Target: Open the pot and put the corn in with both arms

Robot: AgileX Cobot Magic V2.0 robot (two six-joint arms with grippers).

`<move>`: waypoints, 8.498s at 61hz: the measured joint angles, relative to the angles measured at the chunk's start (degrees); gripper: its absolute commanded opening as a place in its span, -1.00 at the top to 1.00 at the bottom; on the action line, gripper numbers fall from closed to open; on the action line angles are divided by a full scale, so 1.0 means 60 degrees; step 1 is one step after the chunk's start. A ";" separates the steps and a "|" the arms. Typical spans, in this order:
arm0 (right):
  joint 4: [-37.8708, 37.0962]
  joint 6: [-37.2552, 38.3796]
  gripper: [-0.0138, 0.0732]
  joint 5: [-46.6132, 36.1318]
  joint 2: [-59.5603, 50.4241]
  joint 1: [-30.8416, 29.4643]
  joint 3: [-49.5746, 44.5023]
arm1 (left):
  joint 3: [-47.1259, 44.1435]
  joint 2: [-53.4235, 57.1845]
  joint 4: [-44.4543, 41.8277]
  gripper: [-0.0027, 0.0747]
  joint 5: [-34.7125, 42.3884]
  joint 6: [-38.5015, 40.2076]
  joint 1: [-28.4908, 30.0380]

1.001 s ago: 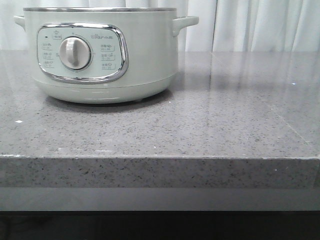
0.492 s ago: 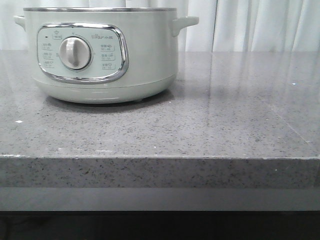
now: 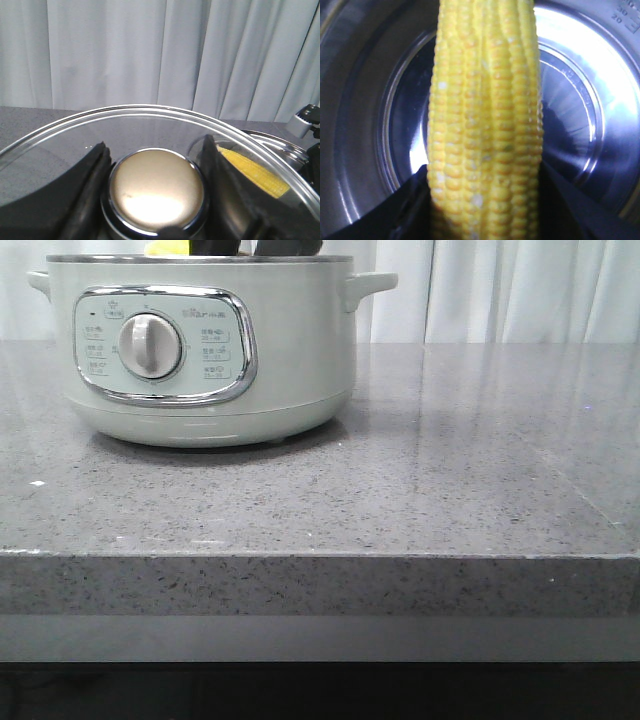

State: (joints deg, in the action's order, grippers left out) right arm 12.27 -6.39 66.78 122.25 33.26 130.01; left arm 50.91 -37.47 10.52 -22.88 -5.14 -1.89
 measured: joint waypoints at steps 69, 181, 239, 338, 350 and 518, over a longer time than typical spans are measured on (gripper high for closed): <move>0.0080 -0.0174 -0.74 -0.2733 -0.5662 0.0000 -0.4844 | 0.0004 -0.1380 0.0000 0.50 0.0451 0.0000 -0.0577; 0.0117 -0.0261 -0.74 -0.5284 -1.2821 0.0000 -1.2942 | 0.4676 -0.9150 -0.0308 0.50 0.2095 -0.0015 -0.3967; 0.0117 -0.0261 -0.74 -0.5284 -1.2821 0.0000 -1.2942 | 0.4779 -0.8608 -0.0268 -0.29 0.1845 -0.0015 -0.3967; 0.0134 -0.0261 0.83 -0.5202 -1.2821 0.0000 -1.2942 | -0.2192 0.1059 -0.0599 0.98 -0.1040 0.0001 -0.3967; 0.0134 -0.0261 0.83 -0.5195 -1.2821 0.0000 -1.2942 | -0.2233 0.1123 -0.0599 0.98 -0.1023 0.0001 -0.3967; 0.0134 -0.0261 0.83 -0.5072 -1.2821 0.0000 -1.2942 | -0.8550 0.6287 -0.1473 0.98 0.3526 0.1381 -0.0044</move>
State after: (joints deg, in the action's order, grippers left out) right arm 13.07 -7.95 36.35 45.33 33.26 52.36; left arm -0.39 0.25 1.68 -1.72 3.14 -2.15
